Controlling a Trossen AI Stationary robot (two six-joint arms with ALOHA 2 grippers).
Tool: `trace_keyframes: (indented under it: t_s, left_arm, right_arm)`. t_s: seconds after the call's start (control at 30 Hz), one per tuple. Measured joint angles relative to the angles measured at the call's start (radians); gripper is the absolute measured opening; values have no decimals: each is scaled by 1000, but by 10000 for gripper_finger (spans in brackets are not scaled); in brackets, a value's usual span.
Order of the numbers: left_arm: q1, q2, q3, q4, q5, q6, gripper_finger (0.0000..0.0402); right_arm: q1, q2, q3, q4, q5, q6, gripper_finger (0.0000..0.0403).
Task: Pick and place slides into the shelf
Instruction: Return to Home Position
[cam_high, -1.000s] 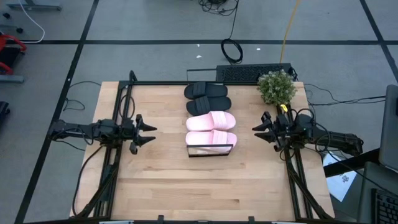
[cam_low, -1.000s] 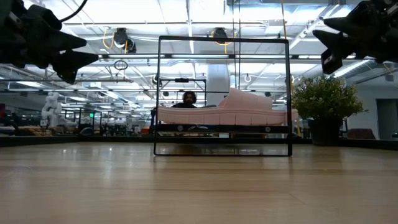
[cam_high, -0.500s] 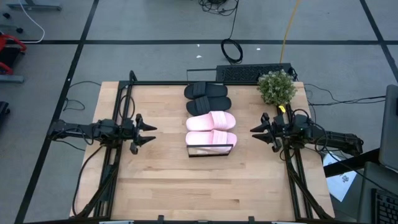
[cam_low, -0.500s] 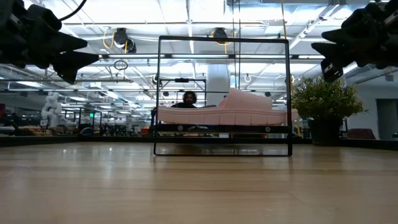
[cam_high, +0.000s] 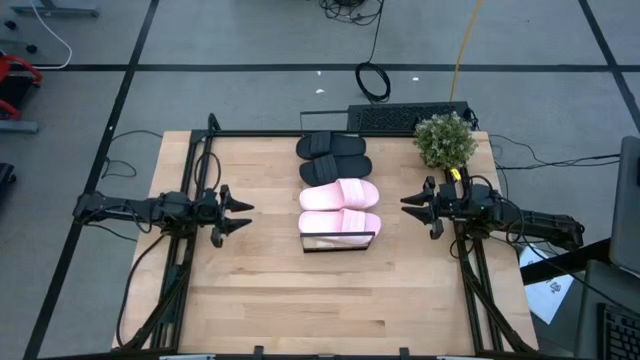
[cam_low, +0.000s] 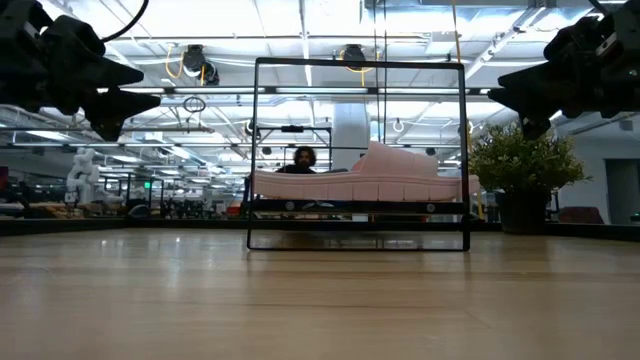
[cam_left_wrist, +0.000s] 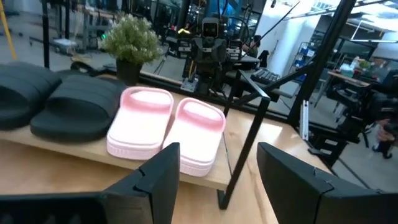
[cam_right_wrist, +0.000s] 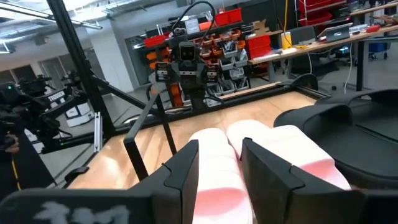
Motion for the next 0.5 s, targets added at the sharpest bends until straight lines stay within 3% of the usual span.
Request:
trace_keyframes:
  t_s: [0.27,0.5]
  left_arm:
    - [0,0,-1,41,-85,46,209]
    - [0,0,-1,42,-88,46,209]
  right_arm:
    - [0,0,0,-10,-2,1,110]
    - [0,0,0,-14,-1,34,110]
